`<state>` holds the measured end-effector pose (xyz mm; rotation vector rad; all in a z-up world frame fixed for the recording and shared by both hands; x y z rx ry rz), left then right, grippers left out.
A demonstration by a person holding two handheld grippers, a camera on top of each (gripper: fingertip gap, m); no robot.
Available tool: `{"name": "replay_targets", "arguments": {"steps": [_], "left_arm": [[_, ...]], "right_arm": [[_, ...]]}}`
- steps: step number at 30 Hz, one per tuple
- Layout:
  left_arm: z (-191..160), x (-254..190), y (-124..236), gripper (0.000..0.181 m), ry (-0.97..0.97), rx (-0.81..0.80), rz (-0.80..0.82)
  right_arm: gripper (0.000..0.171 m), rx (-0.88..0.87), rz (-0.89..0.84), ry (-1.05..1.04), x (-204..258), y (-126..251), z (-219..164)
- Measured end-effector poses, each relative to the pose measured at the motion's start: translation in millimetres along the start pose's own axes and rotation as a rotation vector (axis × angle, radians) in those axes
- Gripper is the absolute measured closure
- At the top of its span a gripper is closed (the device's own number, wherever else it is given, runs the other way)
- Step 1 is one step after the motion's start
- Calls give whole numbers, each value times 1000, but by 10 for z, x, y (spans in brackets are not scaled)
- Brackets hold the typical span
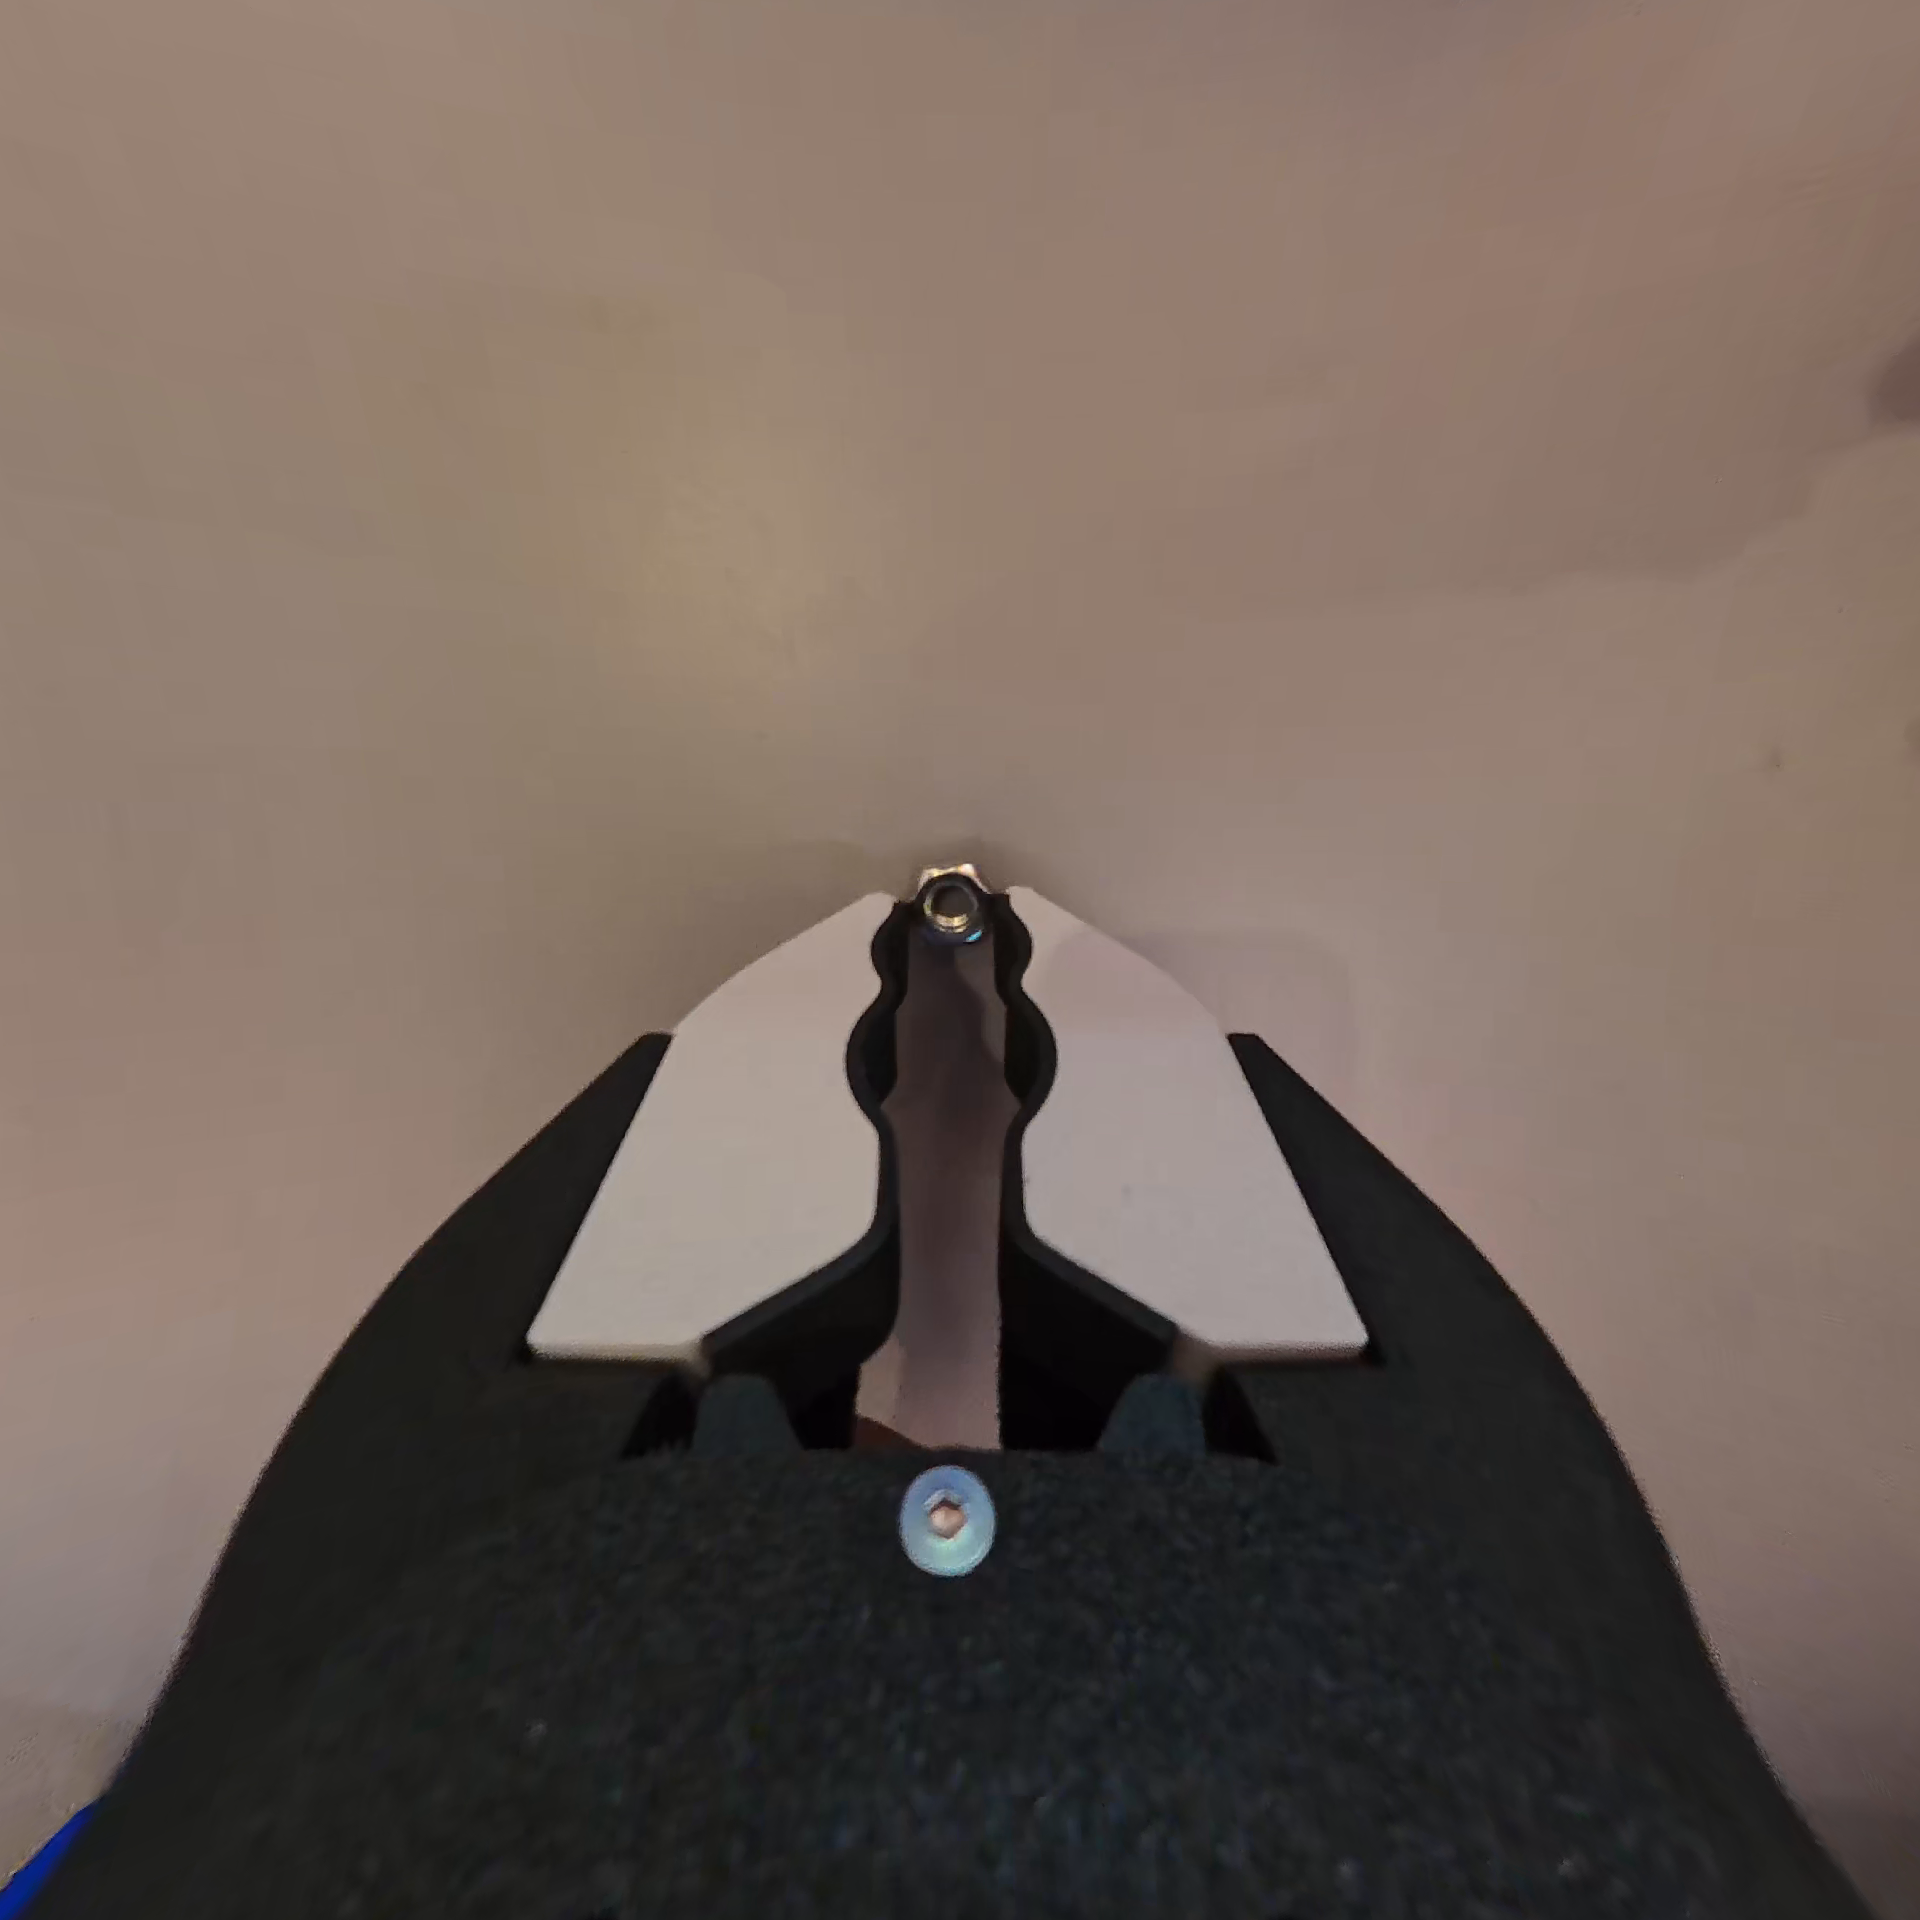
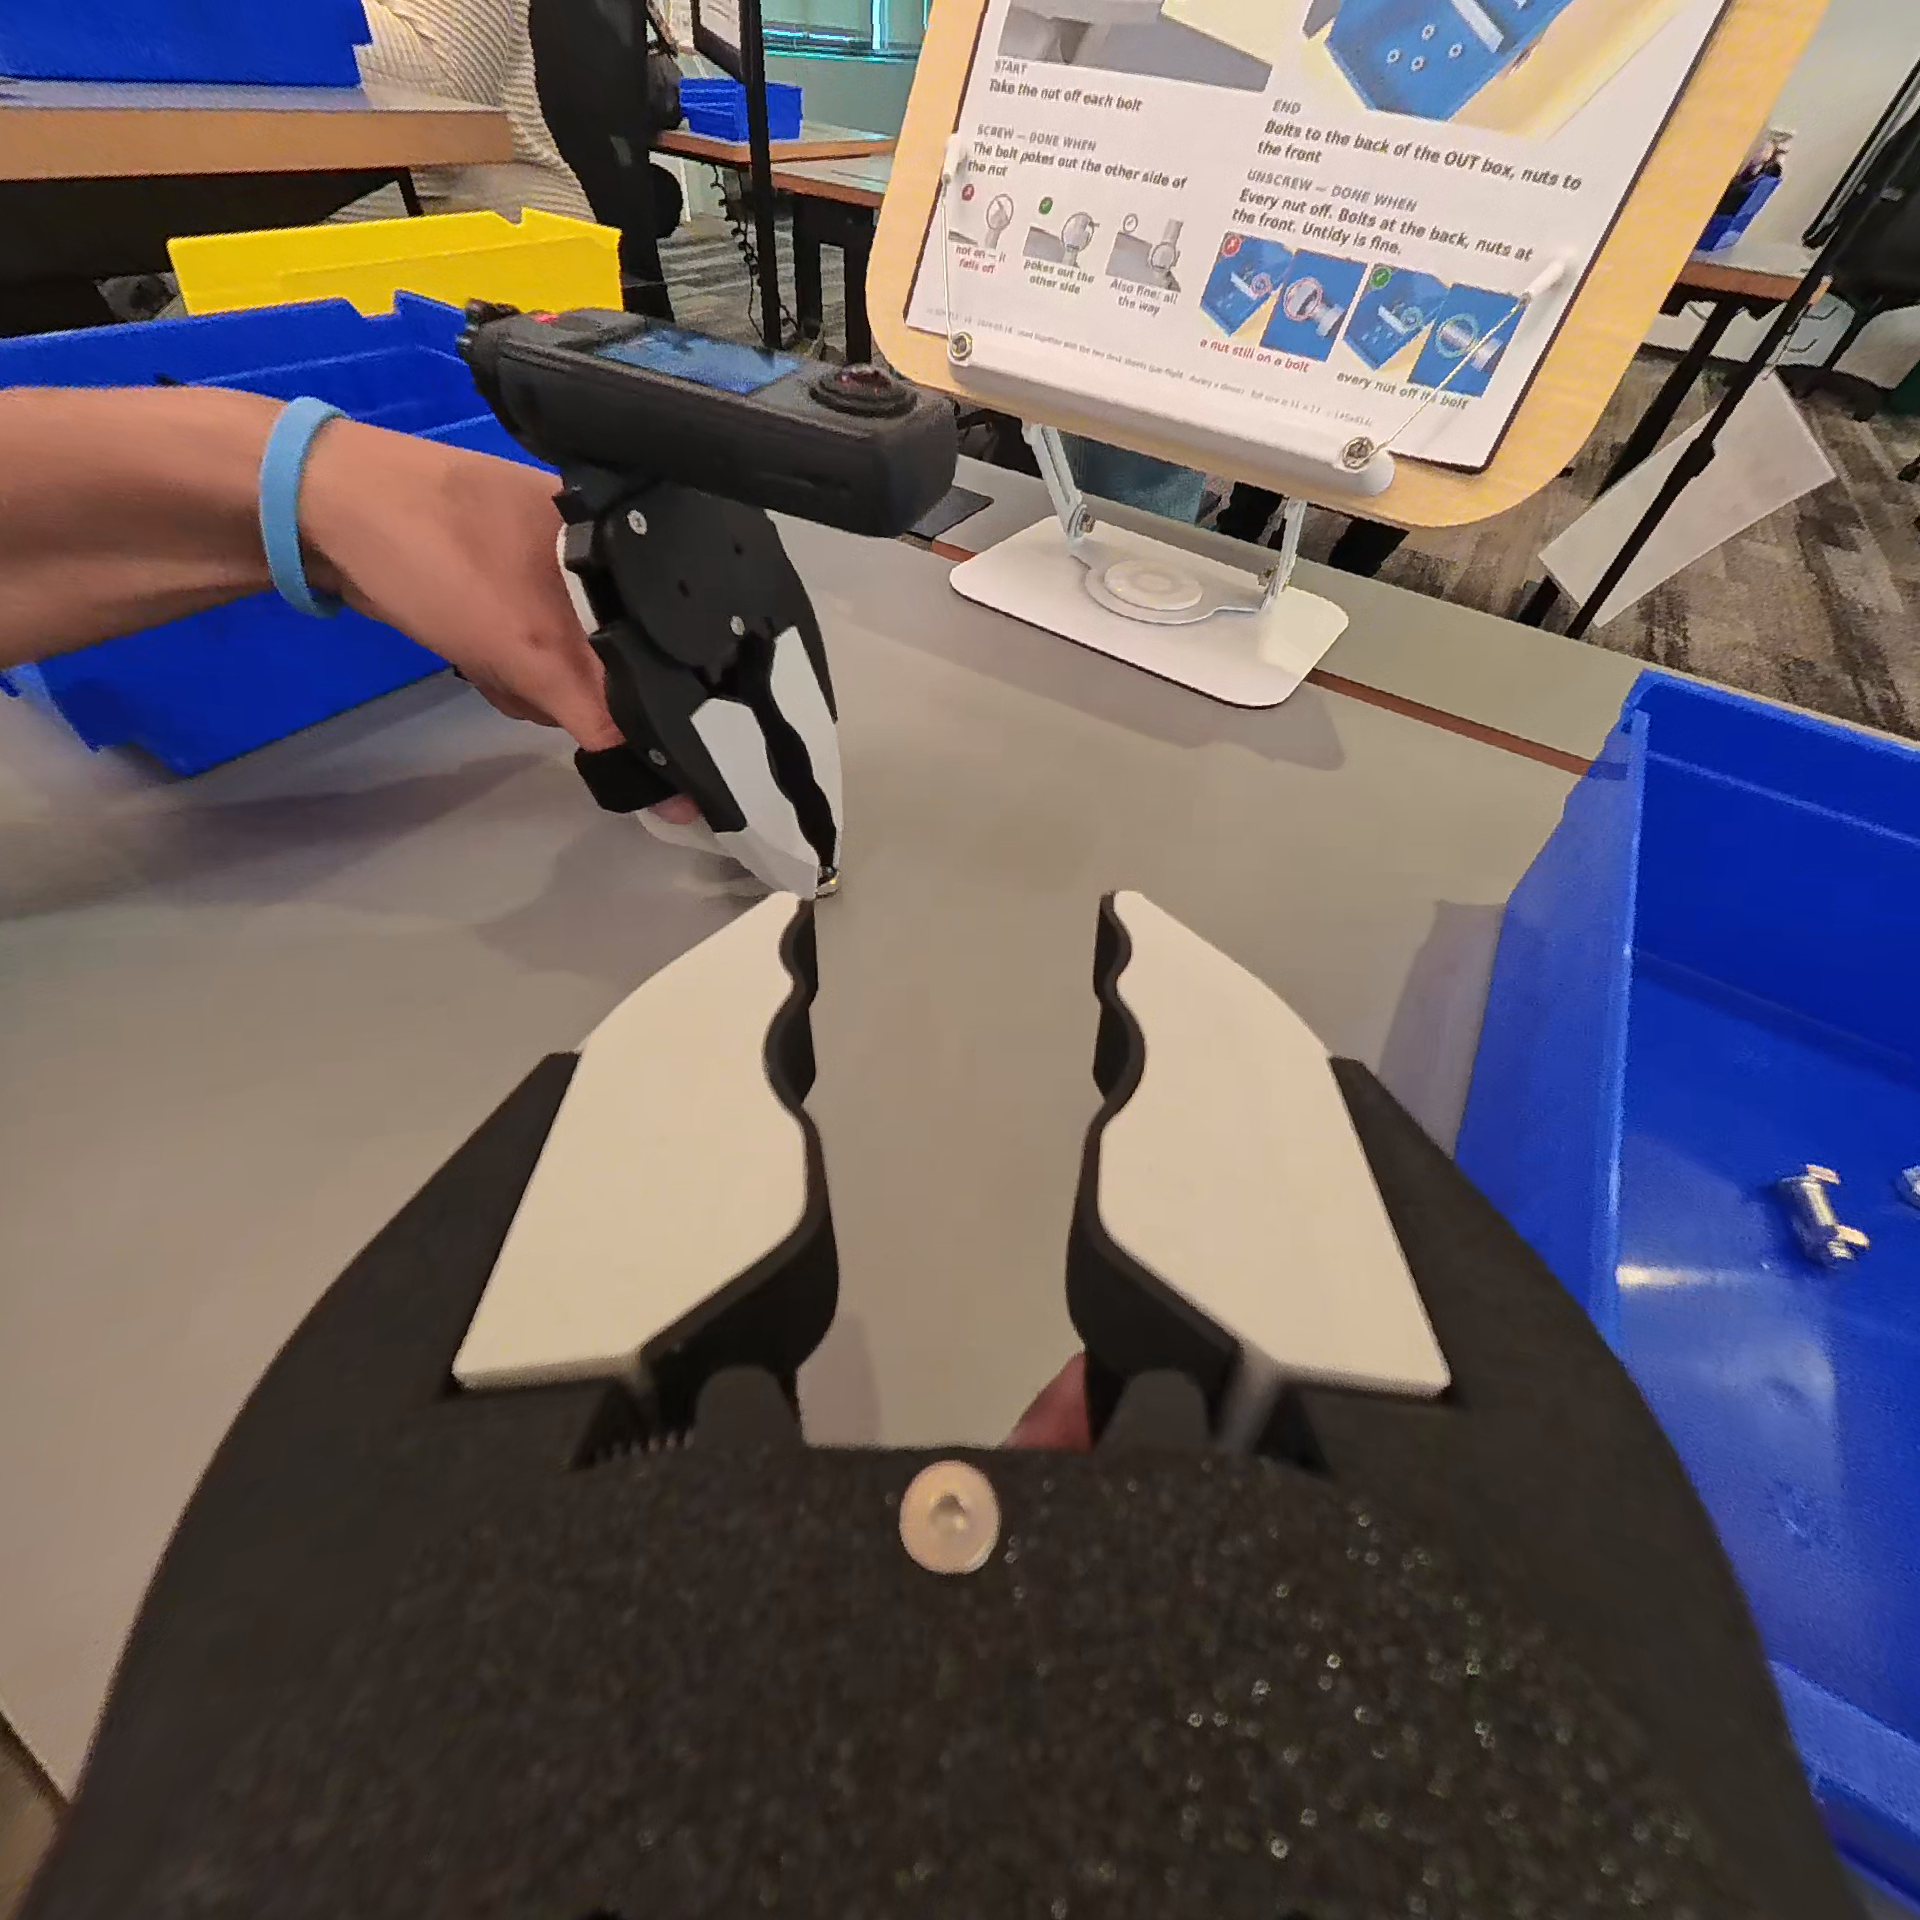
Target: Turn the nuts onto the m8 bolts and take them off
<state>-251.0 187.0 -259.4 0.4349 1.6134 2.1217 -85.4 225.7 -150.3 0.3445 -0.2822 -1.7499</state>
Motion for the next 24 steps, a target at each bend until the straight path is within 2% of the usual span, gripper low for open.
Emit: {"name": "replay_targets", "arguments": {"steps": [2, 4, 6, 9, 11, 14, 16, 19, 24], "left_arm": [[-5, 13, 2, 165, 11, -1, 10], [-19, 6, 48, 150, 22, -31, 30], [-57, -37, 173, 143, 47, -104, 49], [-155, -191, 522, 136, 143, -315, 124], [-269, -321, 809, 135, 252, -512, 224], [-558, -541, 1205, 134, 395, -782, 473], [-769, -701, 1354, 124, 509, -908, 620], [-1012, -885, 1343, 106, 660, -934, 751], [-1084, -1028, 1341, 107, 734, -978, 819]], "right_arm": [[120, 1, 0, -3, 2, 5, -1], [120, 5, 0, -1, 4, 4, -4], [120, 4, -1, 1, -2, 14, -5], [120, 0, 1, 6, -13, 30, -19], [119, -5, -6, 11, -21, 27, -31], [116, -22, -16, -1, -27, 7, -55], [111, -29, -42, -14, -36, -9, -83], [101, -1, -114, -32, -61, -36, -152], [96, 40, -142, 1, 17, -62, -206]]}}
Point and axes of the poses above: each gripper's, where its closed fingertips meet, y back along the fingers, z out of its top, x = y × z across the jaws, the point moved 4 cm from there along y, back along the fingers, and after that the axes turned 6 degrees about x, right-handed, at the moved point
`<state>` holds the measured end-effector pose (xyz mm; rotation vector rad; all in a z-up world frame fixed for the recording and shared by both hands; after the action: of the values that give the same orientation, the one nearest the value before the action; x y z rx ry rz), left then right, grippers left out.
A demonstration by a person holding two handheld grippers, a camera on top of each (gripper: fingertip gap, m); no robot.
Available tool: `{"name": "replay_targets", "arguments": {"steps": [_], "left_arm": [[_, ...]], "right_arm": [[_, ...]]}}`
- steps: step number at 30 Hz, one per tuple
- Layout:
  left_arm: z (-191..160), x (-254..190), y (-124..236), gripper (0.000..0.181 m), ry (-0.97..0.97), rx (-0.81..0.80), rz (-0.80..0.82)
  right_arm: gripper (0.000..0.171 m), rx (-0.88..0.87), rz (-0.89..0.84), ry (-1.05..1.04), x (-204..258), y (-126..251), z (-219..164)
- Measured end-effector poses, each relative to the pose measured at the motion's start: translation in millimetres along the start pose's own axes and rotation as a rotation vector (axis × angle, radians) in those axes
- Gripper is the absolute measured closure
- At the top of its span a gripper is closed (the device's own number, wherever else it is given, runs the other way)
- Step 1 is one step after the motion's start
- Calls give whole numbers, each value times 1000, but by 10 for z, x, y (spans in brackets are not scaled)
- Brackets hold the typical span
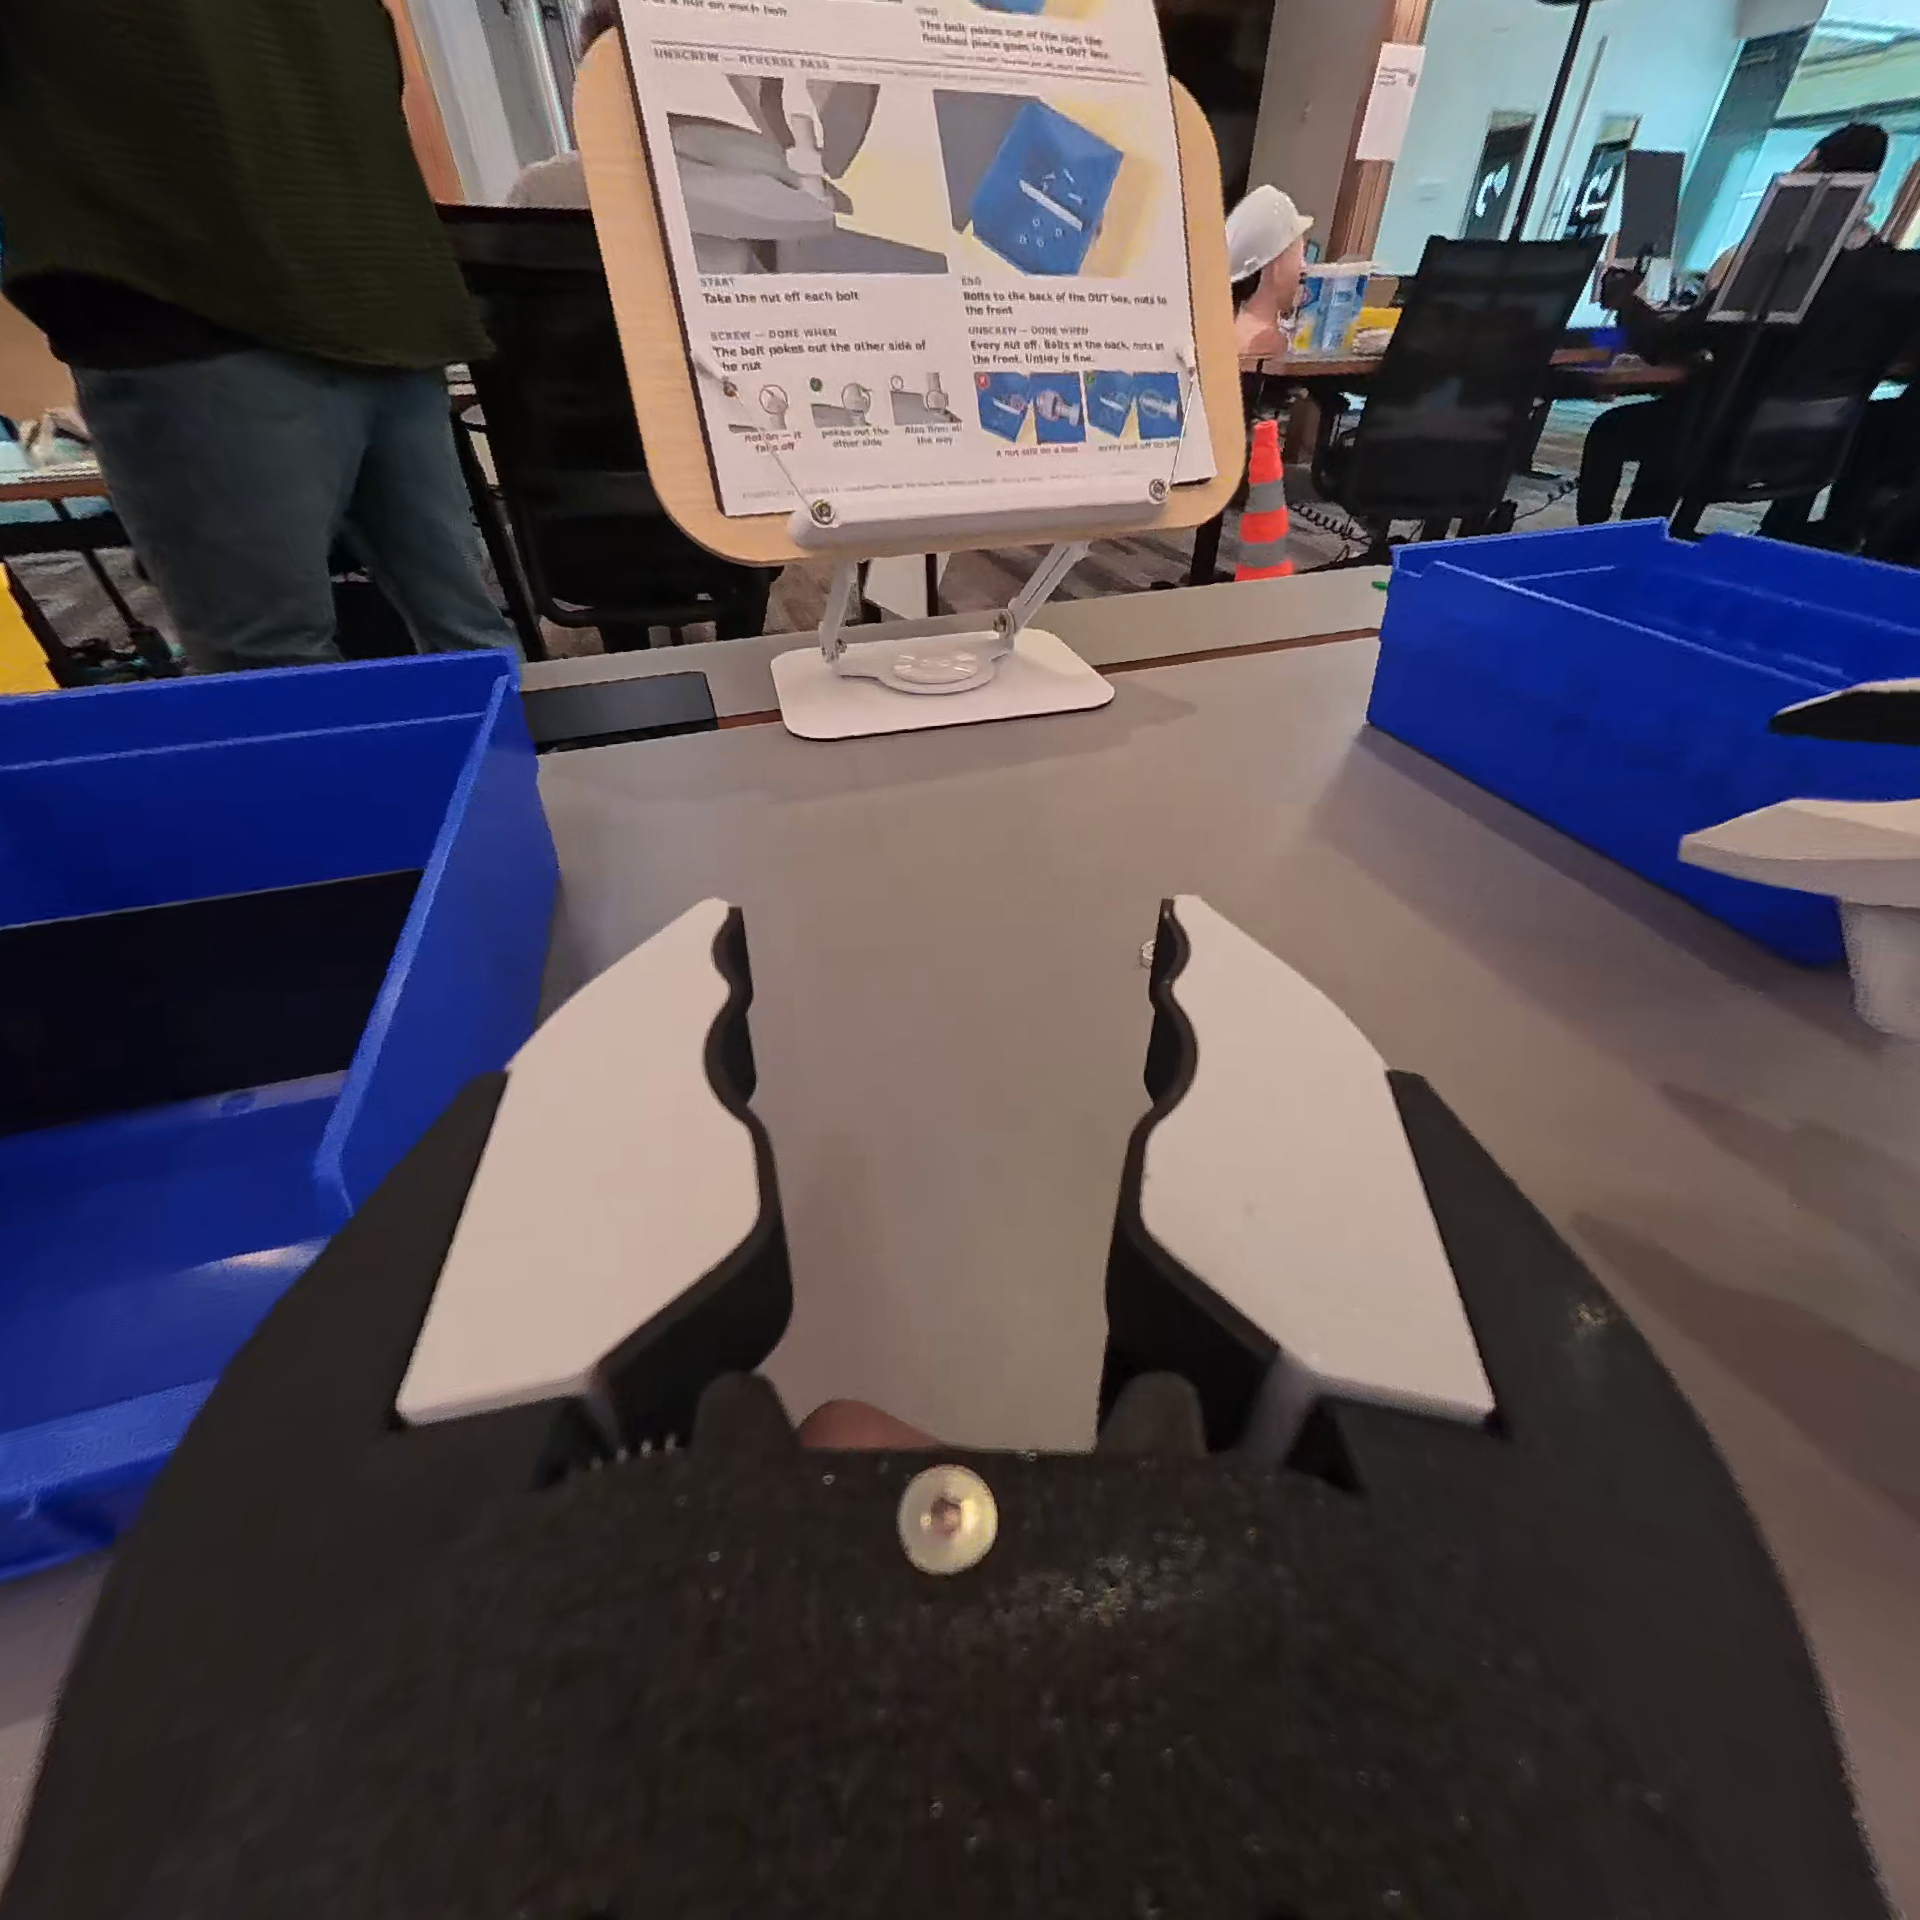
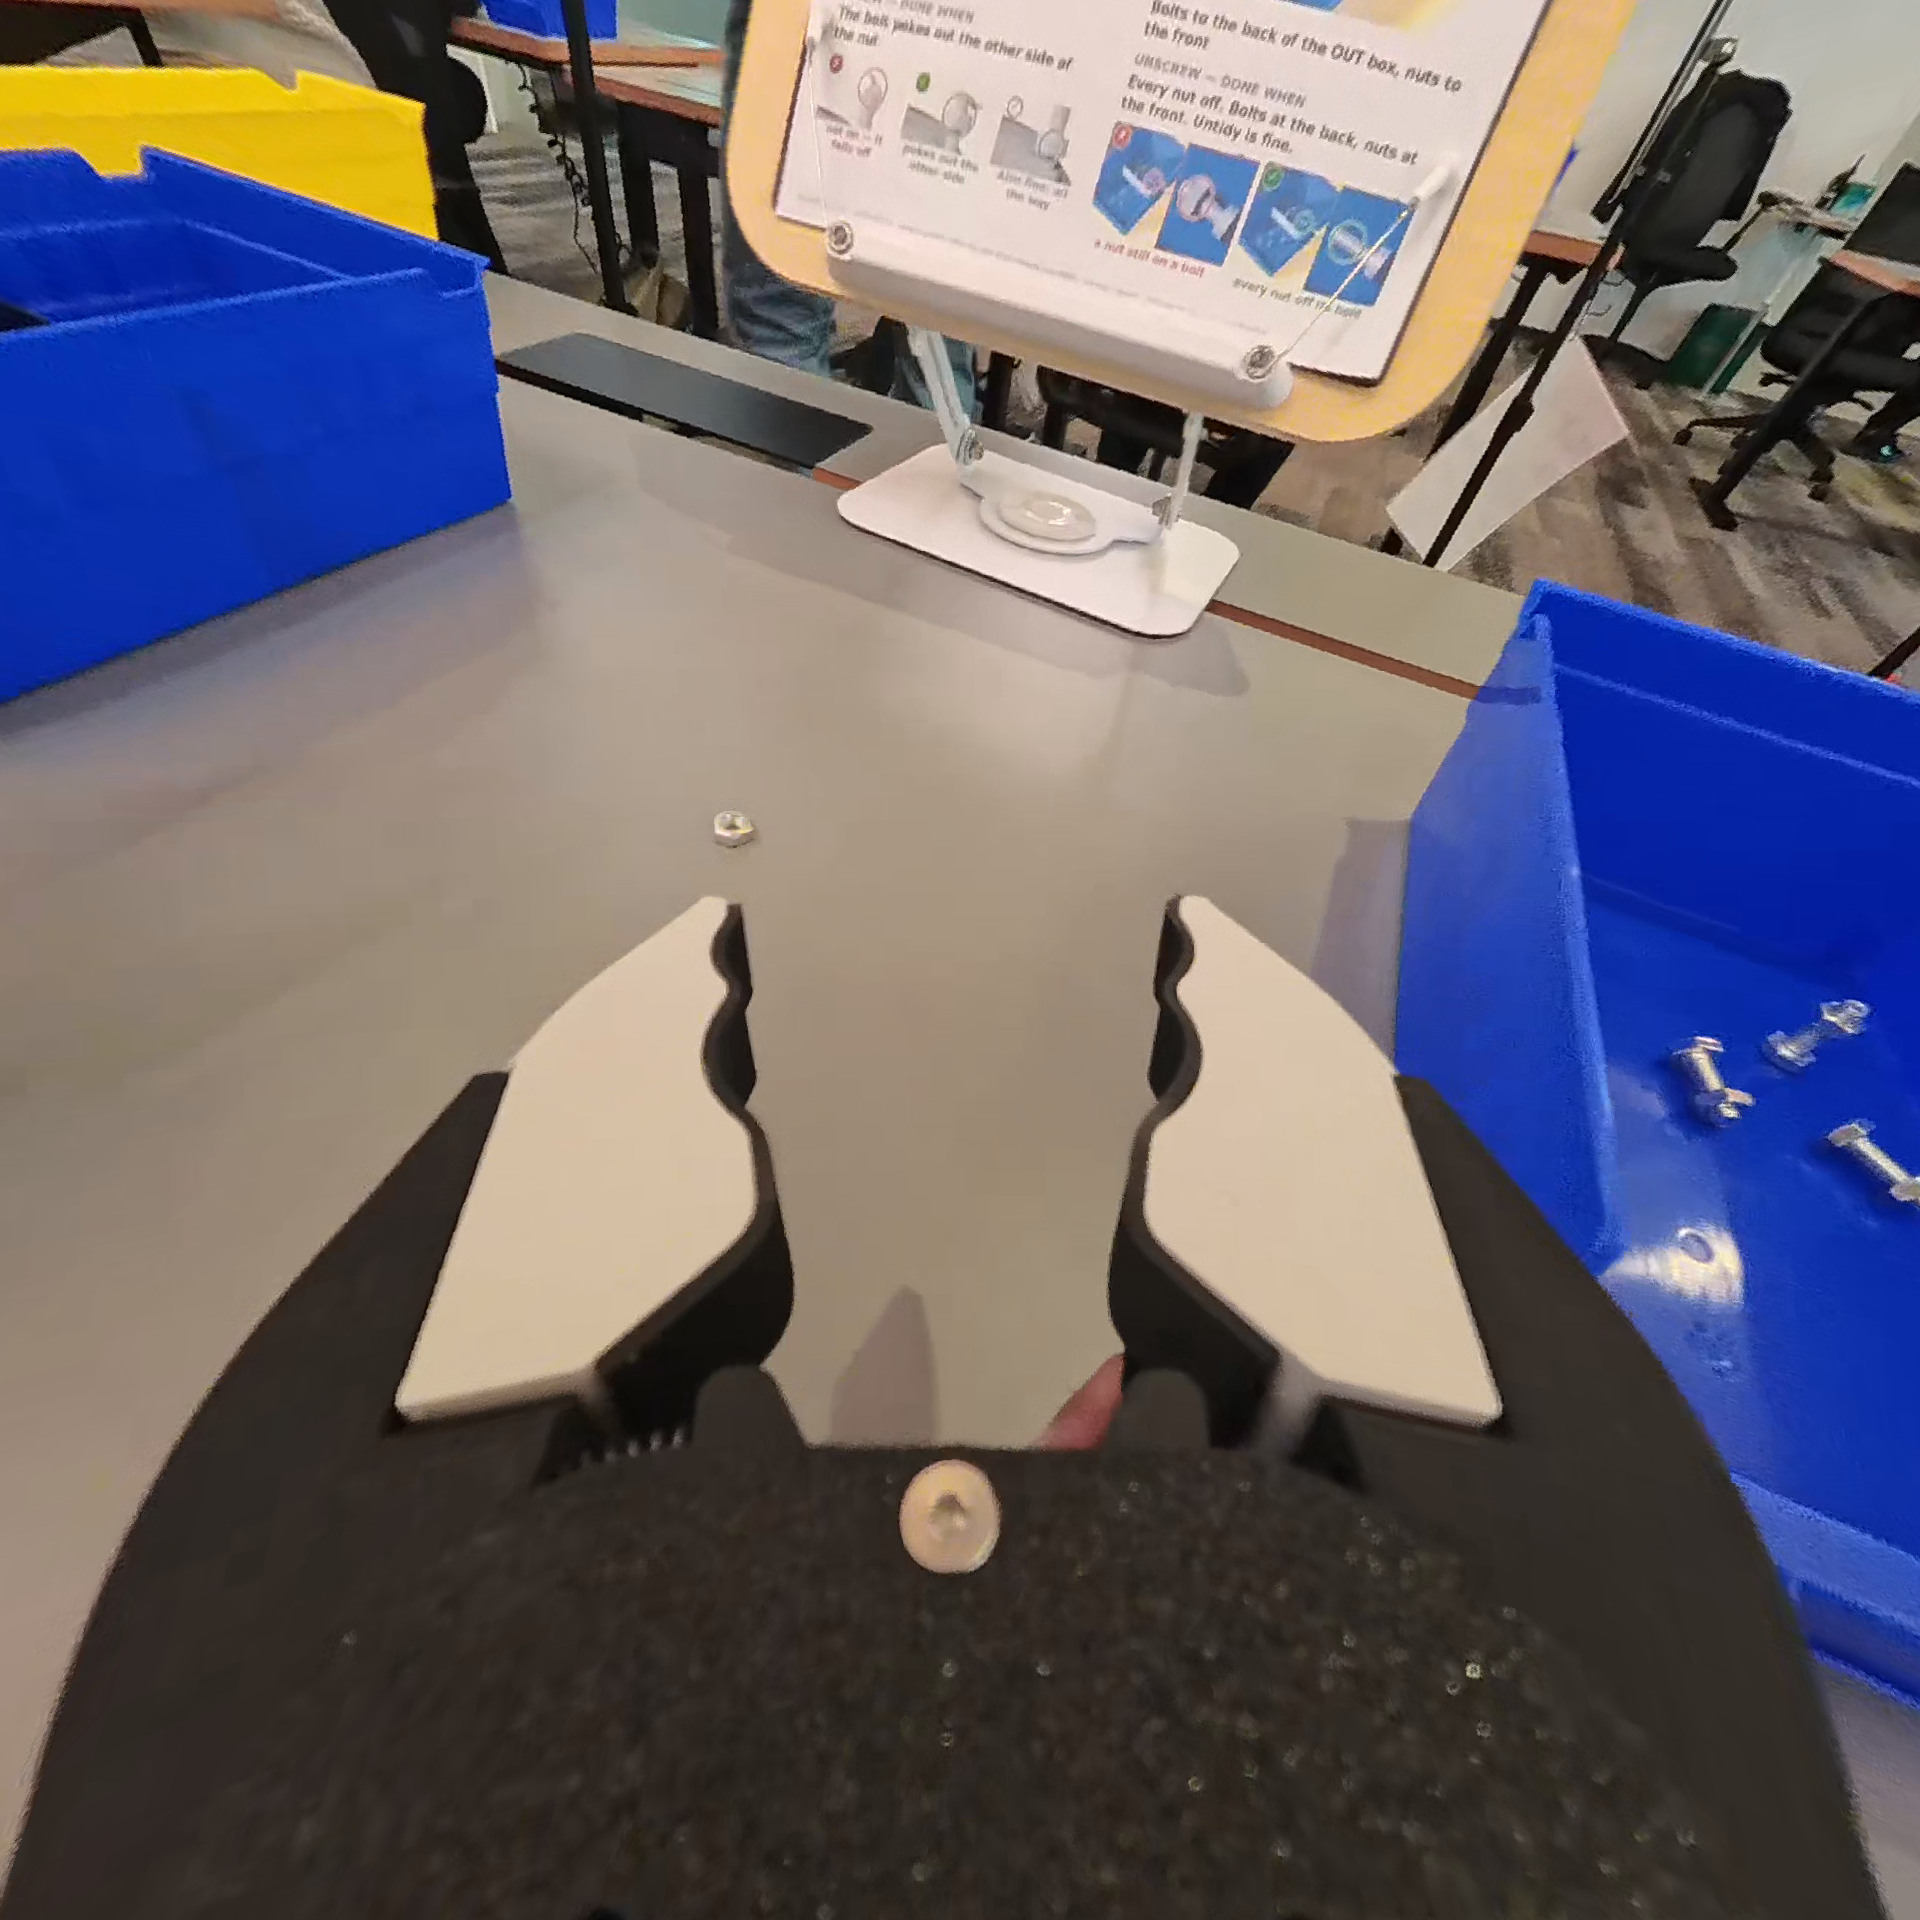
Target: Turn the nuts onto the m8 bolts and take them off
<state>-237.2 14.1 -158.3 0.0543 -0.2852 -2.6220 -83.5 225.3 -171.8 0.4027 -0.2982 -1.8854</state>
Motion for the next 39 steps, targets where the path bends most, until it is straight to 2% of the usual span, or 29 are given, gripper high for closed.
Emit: {"name": "replay_targets", "arguments": {"steps": [14, 18, 21, 25, 29, 31, 35, 39], "left_arm": [[-89, -78, 10, 110, -9, 72, -53], [-40, 151, 145, 117, -84, 146, -37], [114, 593, 312, 119, -198, 229, 5], [176, 1331, 363, 117, -353, 522, -7], [22, 2073, 181, 121, -455, 870, 31], [-79, 2253, 21, 131, -489, 973, 1], [-482, 2568, -189, 129, -601, 1278, -9], [-720, 2744, -266, 131, -647, 1463, -14]], "right_arm": [[103, -5, 62, -16, 71, -13, 28], [105, -15, 88, -23, 116, -38, 49], [106, -23, 105, -13, 132, -48, 66], [107, -28, 120, -8, 109, -71, 75], [109, -30, 143, -22, 101, -97, 65], [109, -23, 151, -22, 113, -110, 45], [109, -23, 163, -22, 108, -108, 33], [111, -35, 160, -29, 38, -72, 51]]}}
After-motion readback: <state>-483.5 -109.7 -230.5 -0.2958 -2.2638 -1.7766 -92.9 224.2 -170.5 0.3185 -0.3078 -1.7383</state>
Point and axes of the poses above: each gripper's, where its closed fingertips meet, y back along the fingers, z out of its top, x = y × z across the jaws, the point moved 4 cm from there along y, back along the fingers, and after that the axes turned 6 degrees about x, right-handed, at the moved point
